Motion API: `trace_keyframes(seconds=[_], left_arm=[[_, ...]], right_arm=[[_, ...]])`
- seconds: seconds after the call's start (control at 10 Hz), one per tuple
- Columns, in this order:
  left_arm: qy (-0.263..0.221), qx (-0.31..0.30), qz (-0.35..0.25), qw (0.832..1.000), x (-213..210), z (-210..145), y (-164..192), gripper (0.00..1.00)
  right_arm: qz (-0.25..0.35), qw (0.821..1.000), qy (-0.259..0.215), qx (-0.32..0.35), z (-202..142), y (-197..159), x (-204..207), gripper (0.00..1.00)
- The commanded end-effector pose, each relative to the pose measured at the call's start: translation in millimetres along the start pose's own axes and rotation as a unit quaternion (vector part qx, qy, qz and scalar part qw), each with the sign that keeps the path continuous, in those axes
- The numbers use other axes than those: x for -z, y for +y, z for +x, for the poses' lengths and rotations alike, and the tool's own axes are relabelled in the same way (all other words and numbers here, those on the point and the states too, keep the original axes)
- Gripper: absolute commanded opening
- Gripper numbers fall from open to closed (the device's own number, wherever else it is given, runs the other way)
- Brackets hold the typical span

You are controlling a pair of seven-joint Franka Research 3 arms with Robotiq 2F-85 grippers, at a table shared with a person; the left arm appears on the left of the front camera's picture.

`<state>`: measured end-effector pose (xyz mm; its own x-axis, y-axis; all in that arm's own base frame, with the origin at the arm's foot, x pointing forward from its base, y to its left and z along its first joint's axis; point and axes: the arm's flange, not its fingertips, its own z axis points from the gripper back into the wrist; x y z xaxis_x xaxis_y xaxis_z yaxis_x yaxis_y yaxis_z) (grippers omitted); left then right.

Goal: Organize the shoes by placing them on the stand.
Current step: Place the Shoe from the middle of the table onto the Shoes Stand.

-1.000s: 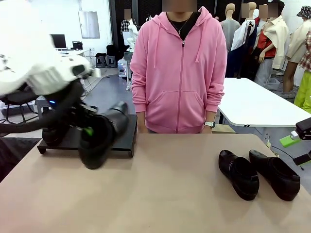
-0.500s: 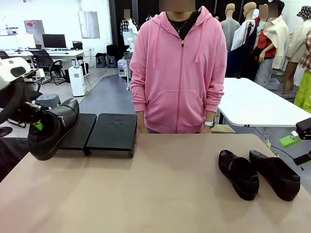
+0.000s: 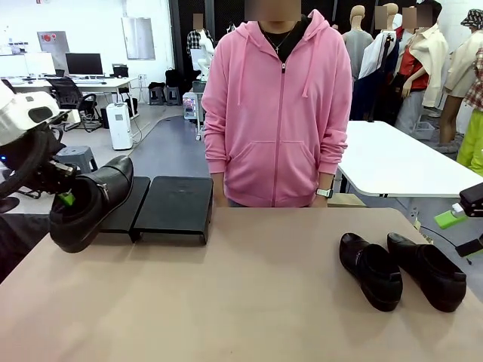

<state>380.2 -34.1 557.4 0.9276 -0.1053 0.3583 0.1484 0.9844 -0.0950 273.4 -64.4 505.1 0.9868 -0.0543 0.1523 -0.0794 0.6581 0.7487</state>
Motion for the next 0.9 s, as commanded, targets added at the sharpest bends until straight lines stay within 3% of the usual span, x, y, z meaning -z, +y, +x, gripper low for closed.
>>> trace_keyframes(seconds=[0.0, 0.2, 0.4, 0.5, 0.8], left_arm=[[0.030, -0.034, -0.001, 0.999, 24.6, 88.3, 20.8, 0.00], [0.003, 0.016, -0.003, 1.000, 61.0, 142.3, 28.4, 0.00], [-0.020, -0.052, 0.003, 0.998, 103.0, 185.4, 42.8, 0.00], [-0.019, -0.049, -0.008, 0.999, 117.9, 197.3, 48.6, 0.00], [-0.077, -0.042, 0.001, 0.996, 142.6, 212.5, 59.7, 0.00]], right_arm=[[0.012, 1.000, -0.006, 0.011, 0.6, 4.9, -0.7, 1.00], [0.012, 1.000, -0.006, 0.011, 0.6, 4.9, -0.7, 1.00], [0.012, 1.000, -0.006, 0.011, 0.6, 4.9, -0.7, 1.00], [0.012, 1.000, -0.006, 0.011, 0.6, 4.9, -0.7, 1.00], [0.012, 1.000, -0.006, 0.011, 0.6, 4.9, -0.7, 1.00]])
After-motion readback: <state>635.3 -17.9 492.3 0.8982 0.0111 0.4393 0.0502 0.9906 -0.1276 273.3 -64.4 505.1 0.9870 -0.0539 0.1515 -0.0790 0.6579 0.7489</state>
